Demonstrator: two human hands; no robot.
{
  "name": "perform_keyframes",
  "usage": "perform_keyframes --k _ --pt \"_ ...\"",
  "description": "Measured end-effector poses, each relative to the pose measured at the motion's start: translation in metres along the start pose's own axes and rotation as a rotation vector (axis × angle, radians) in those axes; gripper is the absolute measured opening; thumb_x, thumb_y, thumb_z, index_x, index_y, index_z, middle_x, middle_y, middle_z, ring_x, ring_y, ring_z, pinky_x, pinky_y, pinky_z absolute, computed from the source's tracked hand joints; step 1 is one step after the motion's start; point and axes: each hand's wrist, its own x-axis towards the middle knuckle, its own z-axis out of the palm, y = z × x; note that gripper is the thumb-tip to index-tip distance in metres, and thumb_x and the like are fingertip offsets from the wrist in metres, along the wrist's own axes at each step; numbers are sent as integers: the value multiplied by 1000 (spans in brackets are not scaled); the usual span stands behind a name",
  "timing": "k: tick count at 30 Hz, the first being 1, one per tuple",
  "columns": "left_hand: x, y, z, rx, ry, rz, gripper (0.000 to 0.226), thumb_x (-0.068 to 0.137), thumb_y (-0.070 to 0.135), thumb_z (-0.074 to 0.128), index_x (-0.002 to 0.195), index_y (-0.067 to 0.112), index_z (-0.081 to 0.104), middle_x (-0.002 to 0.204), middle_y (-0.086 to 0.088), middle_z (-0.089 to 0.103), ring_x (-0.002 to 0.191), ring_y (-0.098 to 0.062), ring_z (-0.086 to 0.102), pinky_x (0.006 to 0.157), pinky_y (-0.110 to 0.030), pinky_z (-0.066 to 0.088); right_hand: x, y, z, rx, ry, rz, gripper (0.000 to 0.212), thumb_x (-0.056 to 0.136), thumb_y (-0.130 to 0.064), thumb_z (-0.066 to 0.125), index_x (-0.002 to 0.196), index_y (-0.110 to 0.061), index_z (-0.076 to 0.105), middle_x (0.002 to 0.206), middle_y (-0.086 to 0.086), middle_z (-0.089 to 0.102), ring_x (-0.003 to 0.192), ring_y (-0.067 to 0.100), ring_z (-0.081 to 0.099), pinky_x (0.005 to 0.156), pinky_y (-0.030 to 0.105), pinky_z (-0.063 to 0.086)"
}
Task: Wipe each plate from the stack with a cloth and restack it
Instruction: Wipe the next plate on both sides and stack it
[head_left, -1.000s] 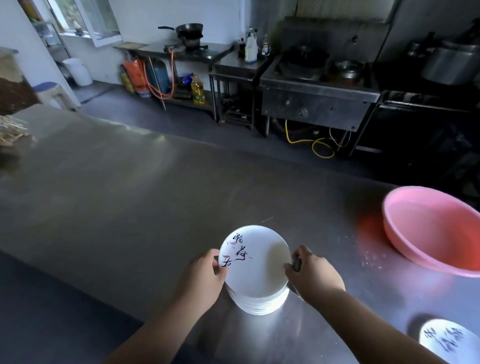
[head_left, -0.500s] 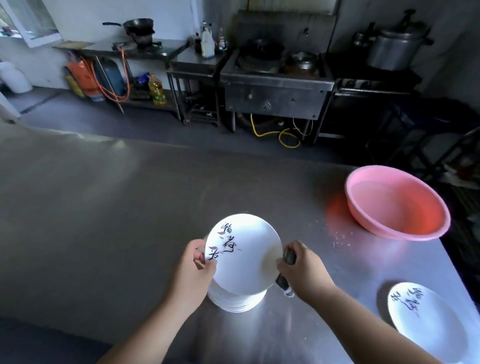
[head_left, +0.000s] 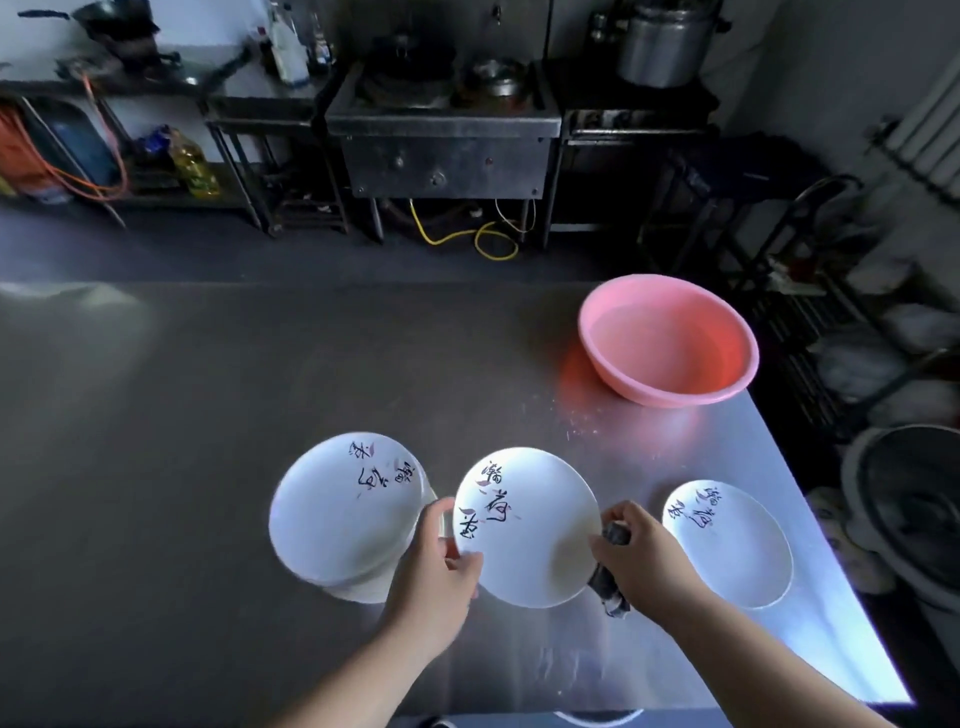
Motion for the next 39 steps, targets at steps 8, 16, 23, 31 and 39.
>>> perform_keyframes --k 8,16,23,31,39 --pt "12 -65 76 175 -49 -110 53 90 16 64 126 47 41 88 21 75 81 -18 70 76 -49 60 18 77 9 -122 -25 159 11 89 -14 63 97 -17 56 53 -4 64 41 16 57 35 16 38" --pt "24 -75 106 278 25 -100 50 92 23 62 133 44 44 98 20 73 81 0 66 67 -30 53 50 105 10 -203 -21 126 10 87 -23 63 93 -23 55 76 -3 68 64 18 63 59 31 52" --pt "31 -95 98 532 86 88 49 92 43 64 138 42 48 92 20 66 94 -10 66 80 -35 55 57 103 6 -429 56 -36 13 92 -34 56 86 -23 52 76 -4 67 67 22 64 62 33 55" --pt "36 -139 90 980 73 480 70 100 64 41 162 34 30 174 5 15 160 -23 16 126 -54 20 69 95 63 -611 -181 -637 68 104 -47 52 161 -15 38 169 4 35 160 25 19 128 46 25" --pt "41 -143 93 1064 86 498 71 103 68 33 162 29 33 174 6 15 162 -23 12 128 -55 16 76 95 90 -912 -254 -578 104 87 -78 1 165 -10 -11 172 4 -24 156 22 -32 124 38 -20"
